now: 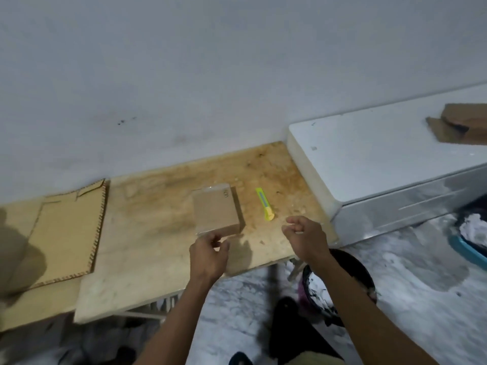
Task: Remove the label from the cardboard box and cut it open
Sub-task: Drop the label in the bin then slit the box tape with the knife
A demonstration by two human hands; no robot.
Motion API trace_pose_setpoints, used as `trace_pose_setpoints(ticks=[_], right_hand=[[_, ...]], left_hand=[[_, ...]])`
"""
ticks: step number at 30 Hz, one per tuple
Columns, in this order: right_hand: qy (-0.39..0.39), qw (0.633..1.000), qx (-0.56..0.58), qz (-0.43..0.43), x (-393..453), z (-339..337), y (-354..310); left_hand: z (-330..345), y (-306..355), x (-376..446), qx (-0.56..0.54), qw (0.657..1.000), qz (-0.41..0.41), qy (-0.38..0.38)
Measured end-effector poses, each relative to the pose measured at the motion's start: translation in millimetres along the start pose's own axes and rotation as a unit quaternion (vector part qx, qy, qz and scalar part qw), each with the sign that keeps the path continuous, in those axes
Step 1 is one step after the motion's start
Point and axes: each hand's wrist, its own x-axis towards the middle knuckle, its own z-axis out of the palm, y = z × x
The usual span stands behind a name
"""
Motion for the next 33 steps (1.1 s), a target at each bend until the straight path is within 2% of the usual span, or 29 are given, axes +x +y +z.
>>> trace_pose_setpoints(ticks=[4,8,17,24,28,33], right_hand=[[-0.025,0.998,-0.049,-0.015,23,34,-11],[-0.018,0.994,-0.103,-0.034,66,60,-16],[-0.001,0.987,-0.161,0.004,152,90,-1],[0.004,0.960,-0.279,-0.033,186,100,6],[-0.003,0.963,-0.269,-0.002,188,105,6],[-0.008,0.970,-0.238,0.049,187,113,6]], left_hand=[[-12,-27,12,-0.003,0.997,-0.039,0.061],[-10,-40,32,-0.011,0.992,-0.083,0.095],[16,-37,105,0.026,0.985,-0.135,0.106],[41,-23,137,0.069,0.979,-0.137,0.132],[43,-24,142,0.096,0.980,-0.136,0.111],[46,-33,139,0.080,0.985,-0.139,0.062]])
